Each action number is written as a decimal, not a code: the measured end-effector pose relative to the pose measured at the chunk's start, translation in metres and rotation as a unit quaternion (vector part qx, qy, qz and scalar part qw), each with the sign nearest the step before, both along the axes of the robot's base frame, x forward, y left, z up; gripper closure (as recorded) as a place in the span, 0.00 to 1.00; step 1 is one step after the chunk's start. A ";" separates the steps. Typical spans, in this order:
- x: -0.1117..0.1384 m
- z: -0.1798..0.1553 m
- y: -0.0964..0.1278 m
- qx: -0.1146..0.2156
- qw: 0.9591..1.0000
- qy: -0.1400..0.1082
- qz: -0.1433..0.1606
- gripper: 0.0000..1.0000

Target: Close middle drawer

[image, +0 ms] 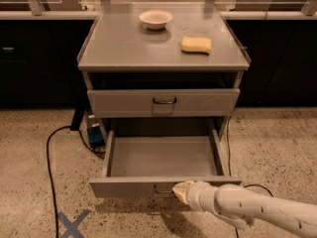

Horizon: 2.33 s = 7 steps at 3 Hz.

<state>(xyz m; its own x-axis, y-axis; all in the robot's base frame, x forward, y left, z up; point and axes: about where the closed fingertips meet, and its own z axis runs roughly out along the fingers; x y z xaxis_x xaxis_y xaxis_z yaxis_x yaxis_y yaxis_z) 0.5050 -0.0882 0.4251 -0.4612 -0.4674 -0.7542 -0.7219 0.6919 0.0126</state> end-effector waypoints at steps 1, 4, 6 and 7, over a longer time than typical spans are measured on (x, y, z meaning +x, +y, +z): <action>0.000 0.001 0.000 0.000 1.000 -0.001 0.000 1.00; 0.092 0.018 0.012 -0.022 0.998 -0.066 0.002 1.00; 0.108 0.012 -0.004 -0.043 0.997 -0.067 -0.023 1.00; 0.137 0.014 -0.016 -0.071 0.994 -0.077 -0.034 1.00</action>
Offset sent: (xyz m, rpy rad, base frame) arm 0.1013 0.0196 0.0233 -0.0432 -0.1638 -0.0183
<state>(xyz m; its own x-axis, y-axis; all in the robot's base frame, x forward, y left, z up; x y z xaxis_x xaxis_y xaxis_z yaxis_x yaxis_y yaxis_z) 0.6420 -0.1046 0.4386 -0.3790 -0.5459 -0.7472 -0.6598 0.7256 -0.1955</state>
